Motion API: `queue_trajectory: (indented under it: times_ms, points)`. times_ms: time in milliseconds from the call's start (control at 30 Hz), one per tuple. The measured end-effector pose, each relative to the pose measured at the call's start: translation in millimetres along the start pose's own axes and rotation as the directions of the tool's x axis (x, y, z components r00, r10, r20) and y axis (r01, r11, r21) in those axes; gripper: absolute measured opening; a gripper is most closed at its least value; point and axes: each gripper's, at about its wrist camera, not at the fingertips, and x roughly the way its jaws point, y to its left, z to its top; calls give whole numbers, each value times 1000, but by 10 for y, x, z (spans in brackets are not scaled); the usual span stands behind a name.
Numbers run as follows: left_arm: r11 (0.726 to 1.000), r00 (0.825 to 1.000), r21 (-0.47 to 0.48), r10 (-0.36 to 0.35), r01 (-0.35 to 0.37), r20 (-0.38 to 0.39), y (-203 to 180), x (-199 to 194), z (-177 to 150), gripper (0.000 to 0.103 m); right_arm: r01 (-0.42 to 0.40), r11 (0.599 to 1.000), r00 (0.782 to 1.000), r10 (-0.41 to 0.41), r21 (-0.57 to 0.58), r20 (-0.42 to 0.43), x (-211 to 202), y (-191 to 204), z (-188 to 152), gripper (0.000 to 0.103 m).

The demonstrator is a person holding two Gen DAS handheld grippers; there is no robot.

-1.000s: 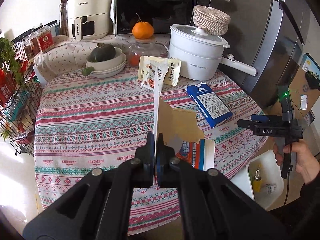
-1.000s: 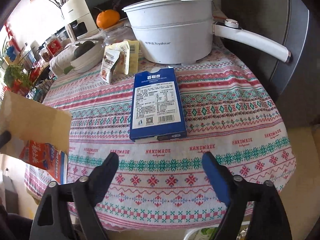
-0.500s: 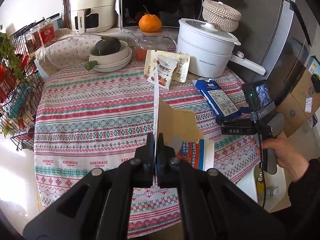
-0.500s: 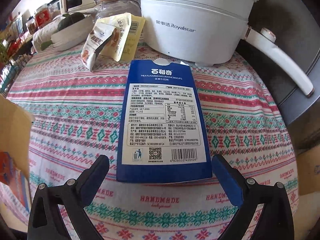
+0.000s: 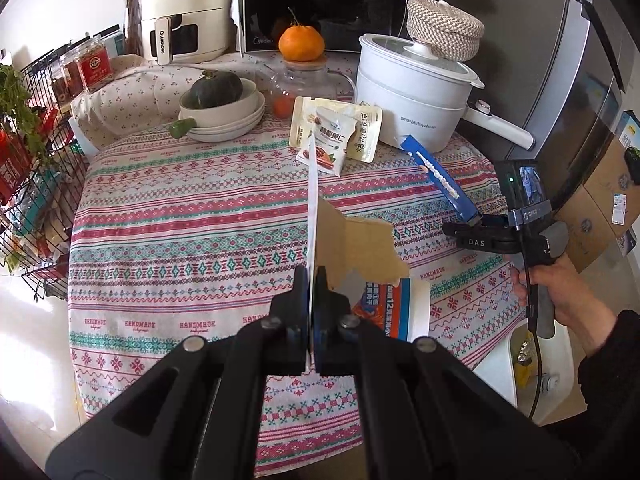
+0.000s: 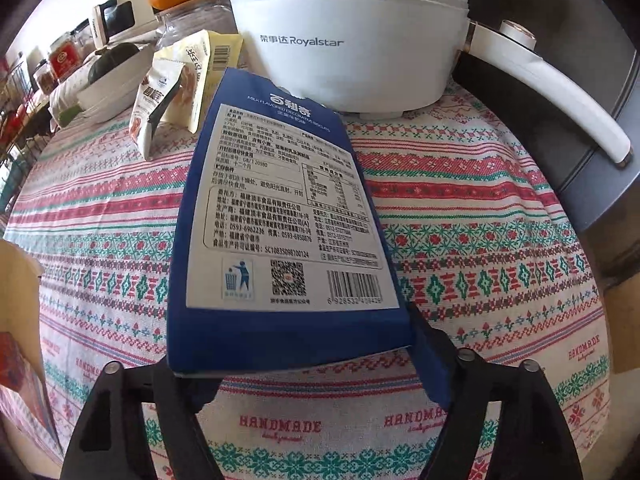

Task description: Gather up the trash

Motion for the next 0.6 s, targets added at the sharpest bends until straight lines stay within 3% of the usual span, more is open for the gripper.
queue_trajectory:
  times_ms: [67,133,233,300,333,367,600]
  points:
    - [1000,1000,1,0,0,0,-4,5,1,2,-25,1000,1000,25,5,15,-59,-47,-19,49]
    - [1000,1000,3,-2,2,-1,-12,4,-2,2,-35,999,999,35,5,40,-132,-77,-36,39]
    - [1000,1000,6,-5,5,-1,-29,-1,-13,2,-20,1000,998,20,-8,62,-205,-82,-57,40]
    - [1000,1000,8,-4,4,-2,-35,-1,-17,2,22,999,997,-20,-28,79,-241,-72,-46,48]
    - [1000,1000,8,-3,3,-2,-36,-2,-18,2,50,998,995,-46,-36,93,-257,-62,-32,59]
    - [1000,1000,8,-1,1,-3,-33,0,-18,2,66,997,992,-62,-40,109,-286,-38,-29,62]
    - [1000,1000,3,5,-5,-6,-5,28,6,2,152,983,967,-127,-100,219,-336,165,107,62]
